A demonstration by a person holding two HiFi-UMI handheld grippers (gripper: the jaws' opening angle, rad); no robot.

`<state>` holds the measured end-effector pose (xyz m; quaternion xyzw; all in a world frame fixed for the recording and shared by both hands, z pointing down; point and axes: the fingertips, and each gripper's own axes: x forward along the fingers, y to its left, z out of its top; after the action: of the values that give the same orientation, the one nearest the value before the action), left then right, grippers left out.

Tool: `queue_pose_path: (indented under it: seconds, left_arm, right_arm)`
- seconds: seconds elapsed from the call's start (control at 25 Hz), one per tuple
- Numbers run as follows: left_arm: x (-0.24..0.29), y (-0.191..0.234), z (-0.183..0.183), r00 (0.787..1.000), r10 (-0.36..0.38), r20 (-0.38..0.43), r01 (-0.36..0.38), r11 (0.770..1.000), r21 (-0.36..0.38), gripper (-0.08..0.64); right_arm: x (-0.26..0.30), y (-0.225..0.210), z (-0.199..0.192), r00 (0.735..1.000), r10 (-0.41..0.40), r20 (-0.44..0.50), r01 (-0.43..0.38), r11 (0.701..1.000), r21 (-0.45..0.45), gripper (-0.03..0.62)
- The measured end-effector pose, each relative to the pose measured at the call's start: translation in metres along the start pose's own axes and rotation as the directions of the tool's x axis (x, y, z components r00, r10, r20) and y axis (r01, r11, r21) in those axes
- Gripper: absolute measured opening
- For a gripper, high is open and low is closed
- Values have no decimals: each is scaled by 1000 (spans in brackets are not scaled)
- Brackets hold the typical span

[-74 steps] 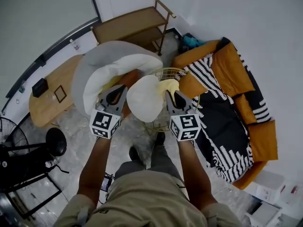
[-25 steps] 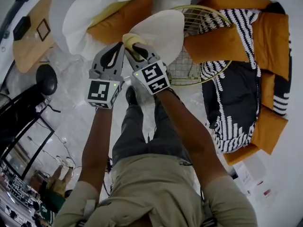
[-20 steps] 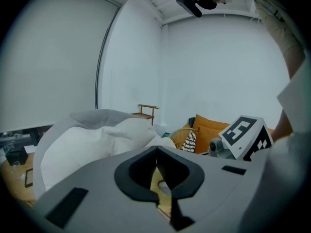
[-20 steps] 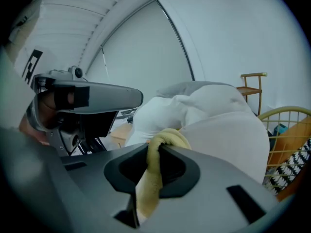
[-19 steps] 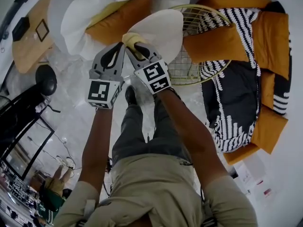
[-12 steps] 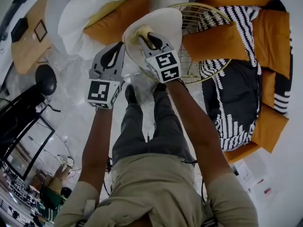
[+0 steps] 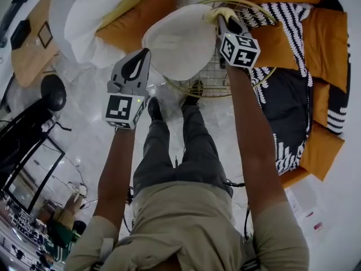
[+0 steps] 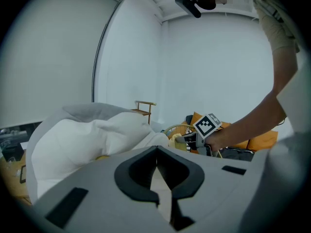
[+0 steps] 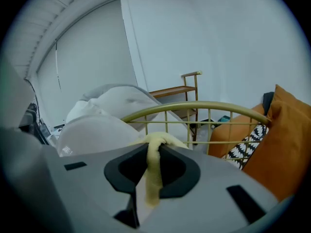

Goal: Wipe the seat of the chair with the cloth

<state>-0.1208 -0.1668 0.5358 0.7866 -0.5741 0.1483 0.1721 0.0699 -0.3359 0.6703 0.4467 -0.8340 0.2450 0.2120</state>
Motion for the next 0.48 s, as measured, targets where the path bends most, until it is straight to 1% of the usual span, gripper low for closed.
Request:
queue_pose_path:
  seconds: [0.2, 0.28, 0.36, 0.4, 0.44, 0.48]
  left_arm:
    - [1, 0, 3, 1000, -2, 6, 2, 1000, 10, 15]
    - [1, 1, 5, 1000, -1, 14, 1, 1000, 16, 15]
    - [0, 3, 5, 1000, 2, 17, -3, 1000, 16, 15]
    - [-1, 3, 5, 1000, 4, 16, -4, 1000, 15, 15]
    - [-2, 3, 4, 1000, 6, 15, -6, 1000, 13, 15]
    - [-3, 4, 3, 1000, 7, 15, -7, 1000, 13, 15]
  right_arm:
    - [0, 15, -11, 1000, 25, -13, -25, 1000, -3, 61]
    - [0, 28, -14, 999, 48, -17, -48, 999, -15, 60]
    - [-2, 56, -22, 995, 99, -27, -100, 994, -41, 60]
    - [-4, 77, -29, 990, 138, -38, -141, 988, -63, 60]
    - [-7, 103, -37, 981, 187, -56, -191, 977, -91, 61]
    - [-11, 132, -48, 967, 242, -79, -251, 960, -123, 61]
